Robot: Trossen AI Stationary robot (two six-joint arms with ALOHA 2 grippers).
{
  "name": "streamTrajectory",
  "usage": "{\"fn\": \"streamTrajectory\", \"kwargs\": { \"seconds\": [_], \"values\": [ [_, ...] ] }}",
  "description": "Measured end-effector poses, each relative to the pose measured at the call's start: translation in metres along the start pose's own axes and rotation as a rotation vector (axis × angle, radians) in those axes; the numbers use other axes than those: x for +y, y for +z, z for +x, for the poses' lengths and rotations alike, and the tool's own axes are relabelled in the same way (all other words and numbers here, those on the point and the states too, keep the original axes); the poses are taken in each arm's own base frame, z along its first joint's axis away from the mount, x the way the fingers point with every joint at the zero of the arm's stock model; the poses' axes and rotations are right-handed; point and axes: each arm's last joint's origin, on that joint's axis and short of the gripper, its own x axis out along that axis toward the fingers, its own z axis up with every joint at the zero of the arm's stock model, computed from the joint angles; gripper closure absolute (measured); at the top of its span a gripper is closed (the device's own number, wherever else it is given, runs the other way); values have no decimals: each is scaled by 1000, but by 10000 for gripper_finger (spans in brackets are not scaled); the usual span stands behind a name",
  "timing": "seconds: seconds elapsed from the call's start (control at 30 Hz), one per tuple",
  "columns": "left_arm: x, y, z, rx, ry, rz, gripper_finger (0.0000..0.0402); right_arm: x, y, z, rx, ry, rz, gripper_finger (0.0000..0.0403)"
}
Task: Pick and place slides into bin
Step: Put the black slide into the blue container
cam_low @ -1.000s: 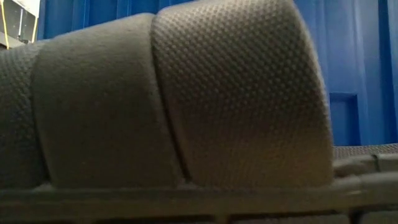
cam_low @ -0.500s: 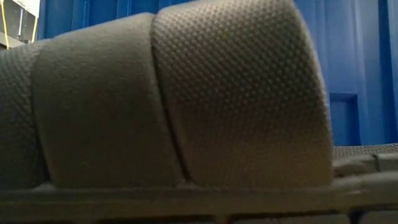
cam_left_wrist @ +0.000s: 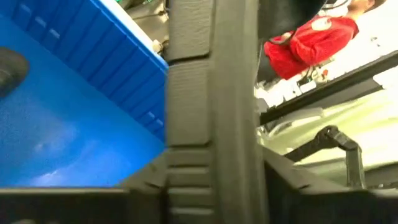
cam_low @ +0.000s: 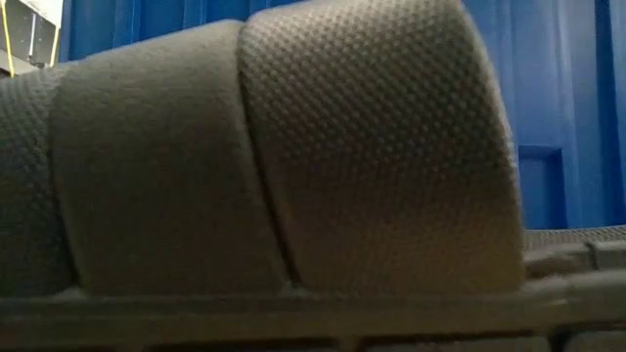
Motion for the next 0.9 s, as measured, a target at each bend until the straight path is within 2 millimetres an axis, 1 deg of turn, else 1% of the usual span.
{"fn": "streamTrajectory", "kwargs": {
  "seconds": [0.1,0.13,0.23,0.3,0.43,0.53,0.63,0.8,0.9],
  "values": [
    [0,0,1,14,-9,19,347,3,-2,-2,14,14,-2,398],
    [0,0,1,19,-15,34,352,4,-3,-3,17,18,-7,398],
    [0,0,0,21,-20,60,352,7,-5,-5,33,32,-6,398],
    [0,-1,-3,21,-12,66,352,8,-6,-6,55,52,-6,391],
    [5,-6,-8,79,42,65,352,9,-13,-9,111,45,-26,345],
    [16,-9,-16,132,126,55,352,8,-22,-13,168,28,-43,305],
    [23,-11,-21,172,181,54,352,8,-29,-18,222,0,-36,269],
    [29,-12,-35,190,212,39,352,9,-41,-28,304,-62,4,229],
    [30,-10,-41,143,230,27,352,10,-49,-35,383,-78,45,213]
  ]
}}
